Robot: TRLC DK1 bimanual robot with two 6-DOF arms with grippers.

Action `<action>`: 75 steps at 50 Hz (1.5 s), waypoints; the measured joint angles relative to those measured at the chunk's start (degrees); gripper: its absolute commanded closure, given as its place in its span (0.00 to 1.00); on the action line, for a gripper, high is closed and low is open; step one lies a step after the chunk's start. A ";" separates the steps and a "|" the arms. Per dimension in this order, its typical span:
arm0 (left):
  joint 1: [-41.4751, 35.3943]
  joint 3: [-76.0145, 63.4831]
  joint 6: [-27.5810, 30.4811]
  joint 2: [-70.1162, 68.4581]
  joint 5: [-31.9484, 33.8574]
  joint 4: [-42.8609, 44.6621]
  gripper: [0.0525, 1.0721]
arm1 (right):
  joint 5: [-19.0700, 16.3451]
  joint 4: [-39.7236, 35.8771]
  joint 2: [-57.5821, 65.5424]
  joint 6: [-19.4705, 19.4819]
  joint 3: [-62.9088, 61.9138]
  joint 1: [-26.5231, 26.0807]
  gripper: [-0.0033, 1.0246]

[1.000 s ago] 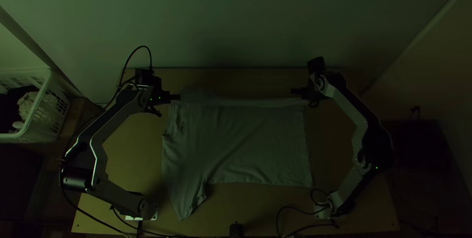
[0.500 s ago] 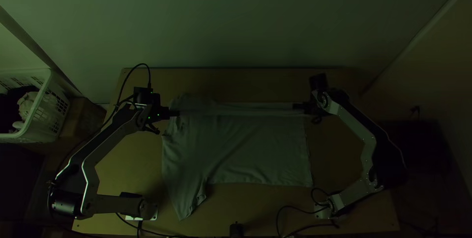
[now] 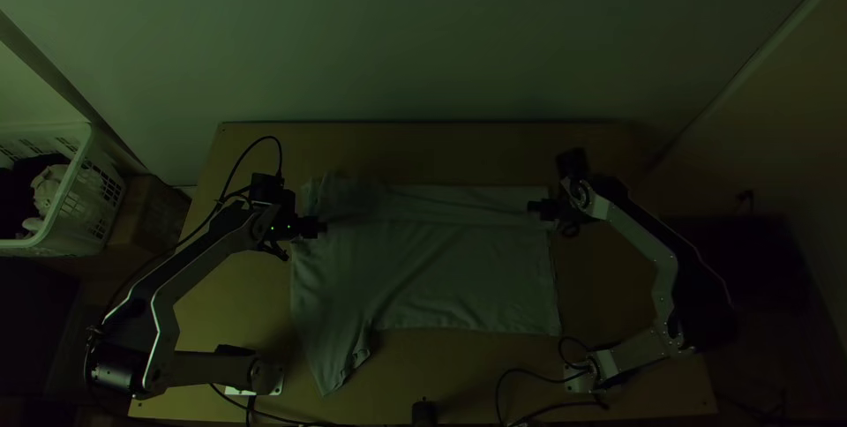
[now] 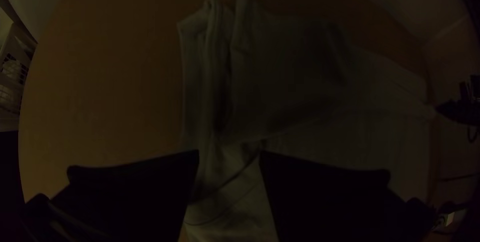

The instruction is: Fold the t-shirt

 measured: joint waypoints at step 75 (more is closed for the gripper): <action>-16.22 -13.70 -26.49 -25.77 5.38 -39.93 0.05 | -3.23 -33.46 -23.45 8.46 -1.49 9.29 0.04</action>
